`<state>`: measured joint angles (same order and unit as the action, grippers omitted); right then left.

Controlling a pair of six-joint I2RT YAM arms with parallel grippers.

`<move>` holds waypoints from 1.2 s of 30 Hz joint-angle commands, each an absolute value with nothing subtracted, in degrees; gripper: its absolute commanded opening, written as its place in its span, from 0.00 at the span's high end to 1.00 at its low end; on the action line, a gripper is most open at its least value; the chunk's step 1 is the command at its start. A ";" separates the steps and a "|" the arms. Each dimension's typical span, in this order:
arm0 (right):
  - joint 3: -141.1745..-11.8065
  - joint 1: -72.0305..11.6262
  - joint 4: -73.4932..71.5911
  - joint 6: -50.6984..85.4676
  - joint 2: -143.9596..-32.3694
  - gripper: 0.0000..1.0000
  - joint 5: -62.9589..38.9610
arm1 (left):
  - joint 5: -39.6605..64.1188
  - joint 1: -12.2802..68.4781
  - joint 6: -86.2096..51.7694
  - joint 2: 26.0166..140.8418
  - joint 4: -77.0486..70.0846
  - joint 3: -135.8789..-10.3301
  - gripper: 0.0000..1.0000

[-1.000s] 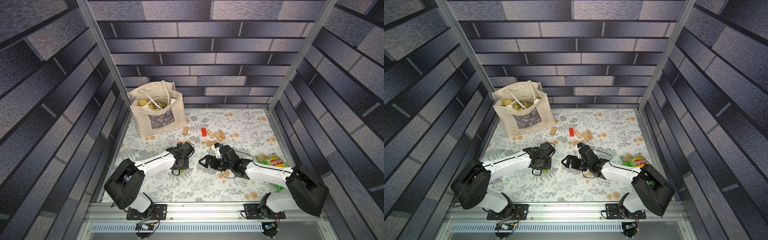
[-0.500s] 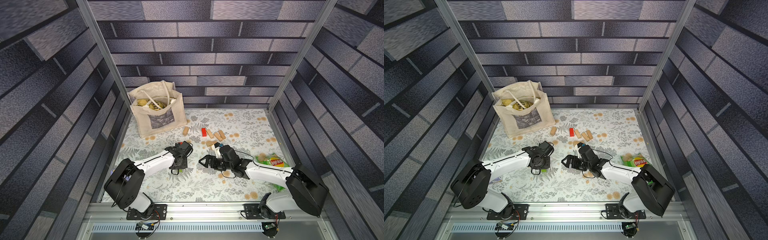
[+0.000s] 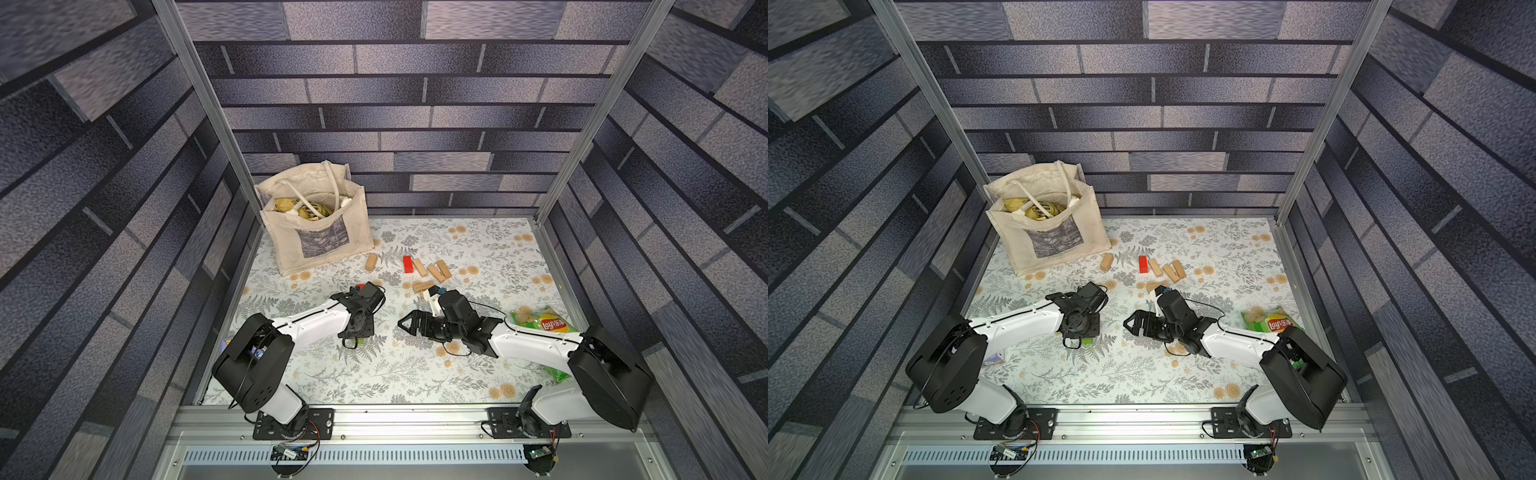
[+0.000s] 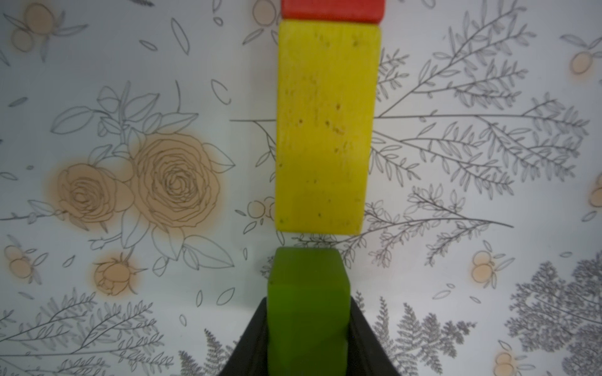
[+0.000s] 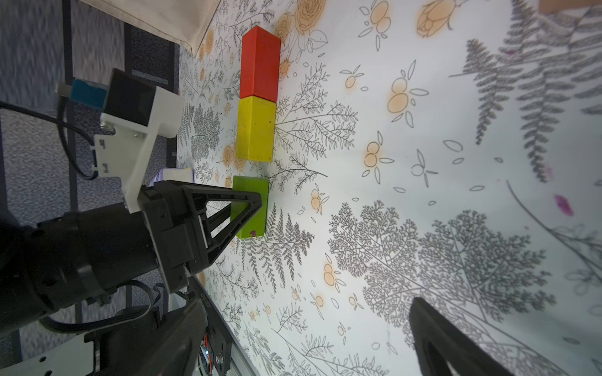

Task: Assemble the letter k with building blocks
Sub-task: Assemble the building block at the center of the board.

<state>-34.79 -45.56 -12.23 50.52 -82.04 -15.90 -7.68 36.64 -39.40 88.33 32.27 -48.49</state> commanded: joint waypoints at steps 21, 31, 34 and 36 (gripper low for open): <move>-35.70 -44.82 -13.18 50.19 -83.35 0.00 -16.52 | -7.47 35.62 -37.07 91.85 32.82 -50.98 0.69; -35.46 -44.70 -13.45 50.45 -83.18 0.00 -16.50 | -7.49 35.33 -36.82 91.58 33.26 -51.24 0.69; -35.54 -44.67 -13.45 50.43 -83.28 0.00 -16.50 | -7.48 35.17 -36.73 91.79 33.20 -51.28 0.69; -35.49 -44.74 -13.51 50.41 -83.22 0.00 -16.52 | -7.53 35.18 -36.73 92.05 33.40 -51.42 0.69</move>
<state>-34.79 -45.23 -12.27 50.54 -82.65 -16.19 -7.70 35.62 -37.69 90.83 31.14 -50.63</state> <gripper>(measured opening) 0.999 0.348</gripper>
